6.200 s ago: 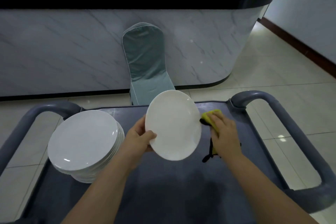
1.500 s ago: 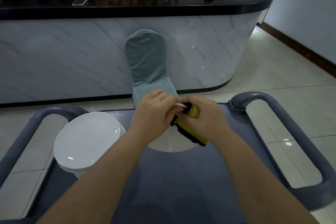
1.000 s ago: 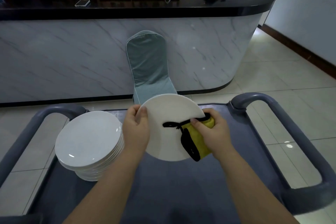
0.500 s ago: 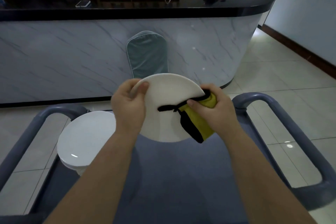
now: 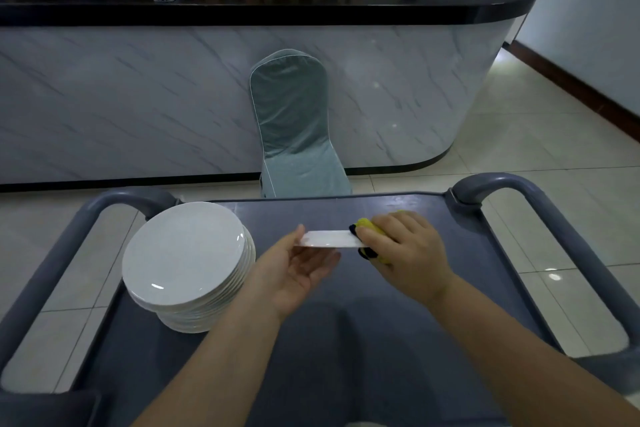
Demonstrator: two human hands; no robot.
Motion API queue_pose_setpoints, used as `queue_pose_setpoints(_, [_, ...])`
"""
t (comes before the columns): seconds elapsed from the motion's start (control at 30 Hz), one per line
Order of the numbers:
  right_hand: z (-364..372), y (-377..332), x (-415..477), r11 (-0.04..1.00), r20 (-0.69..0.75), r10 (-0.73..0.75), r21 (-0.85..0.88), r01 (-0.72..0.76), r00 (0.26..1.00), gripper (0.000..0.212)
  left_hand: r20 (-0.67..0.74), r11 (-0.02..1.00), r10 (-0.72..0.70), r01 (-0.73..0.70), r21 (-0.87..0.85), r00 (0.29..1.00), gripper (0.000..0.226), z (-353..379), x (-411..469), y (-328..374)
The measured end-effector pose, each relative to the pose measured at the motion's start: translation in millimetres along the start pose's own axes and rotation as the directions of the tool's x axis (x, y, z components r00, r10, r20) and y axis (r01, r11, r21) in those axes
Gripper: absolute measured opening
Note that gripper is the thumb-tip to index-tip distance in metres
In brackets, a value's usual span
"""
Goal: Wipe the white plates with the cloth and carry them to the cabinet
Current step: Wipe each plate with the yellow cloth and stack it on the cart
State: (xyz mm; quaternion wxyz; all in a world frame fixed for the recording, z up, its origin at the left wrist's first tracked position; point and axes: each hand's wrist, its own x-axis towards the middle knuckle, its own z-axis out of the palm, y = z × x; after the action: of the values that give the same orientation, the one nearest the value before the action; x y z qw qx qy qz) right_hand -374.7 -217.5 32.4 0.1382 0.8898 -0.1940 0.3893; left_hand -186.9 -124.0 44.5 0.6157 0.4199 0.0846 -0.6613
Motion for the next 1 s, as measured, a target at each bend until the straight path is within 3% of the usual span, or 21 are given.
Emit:
queue_pose_setpoints(0.07, [-1,-2,2,0.996,0.011,-0.078,0.032,0.078,0.997,0.017,-0.087,0.999,0.033,-0.033,0.0,0.996,0.013,7,0,3])
queue_pose_setpoints(0.17, [-8,8,-7,0.984,0.095,-0.122,0.139,0.108,0.988,0.032,-0.057,1.0,0.017,-0.016,0.013,0.998,0.02,1,1,5])
queue_pose_setpoints(0.2, [-12,13,-13,0.981,0.137,-0.083,0.186,0.056,0.987,0.035,-0.025,0.998,0.035,-0.034,0.046,0.999,0.021,-4,1,3])
queue_pose_setpoints(0.27, [-22,20,-21,0.937,0.213,0.132,0.293,-0.192,0.968,0.035,0.045,0.982,0.119,-0.124,0.145,0.992,0.024,-15,3,0])
queue_pose_setpoints(0.37, [-31,26,-5,0.726,0.272,0.484,0.407,-0.555,0.832,0.04,0.117,0.938,0.231,-0.253,0.238,0.966,0.032,-27,6,-1])
queue_pose_setpoints(0.43, [-27,22,28,0.659,0.337,0.527,0.419,-0.625,0.781,0.055,0.157,0.911,0.269,-0.304,0.279,0.95,0.034,-30,6,-3])
queue_pose_setpoints(0.5, [-16,6,58,0.705,0.438,0.476,0.328,-0.629,0.763,0.069,0.199,0.908,0.272,-0.319,0.271,0.941,0.036,-32,7,-7])
queue_pose_setpoints(0.57, [2,-15,68,0.855,0.39,0.423,0.127,-0.502,0.818,0.076,0.216,0.913,0.274,-0.324,0.247,0.937,0.042,-32,8,-11])
queue_pose_setpoints(0.63, [13,-41,62,0.821,0.333,0.53,0.031,-0.571,0.78,0.073,0.216,0.915,0.292,-0.338,0.219,0.932,0.046,-34,12,-12])
queue_pose_setpoints(0.7, [19,-63,45,0.768,0.288,0.589,0.093,-0.634,0.755,0.063,0.245,0.917,0.31,-0.357,0.18,0.919,0.04,-35,14,-9])
queue_pose_setpoints(0.8, [18,-64,13,0.852,0.273,0.452,0.149,-0.501,0.849,0.053,0.296,0.927,0.304,-0.353,0.129,0.906,0.033,-41,16,-2])
queue_pose_setpoints(0.83, [17,-54,5,0.851,0.268,0.454,0.152,-0.503,0.849,0.053,0.319,0.927,0.296,-0.351,0.13,0.9,0.033,-44,17,0])
queue_pose_setpoints(0.97, [19,-8,22,0.679,0.232,0.689,0.125,-0.723,0.687,0.055,0.395,0.869,0.287,-0.41,0.277,0.873,0.046,-46,17,-1])
queue_pose_setpoints(1.0, [24,-7,33,0.675,0.239,0.695,0.105,-0.73,0.678,0.056,0.401,0.855,0.284,-0.419,0.306,0.871,0.048,-44,17,-2])
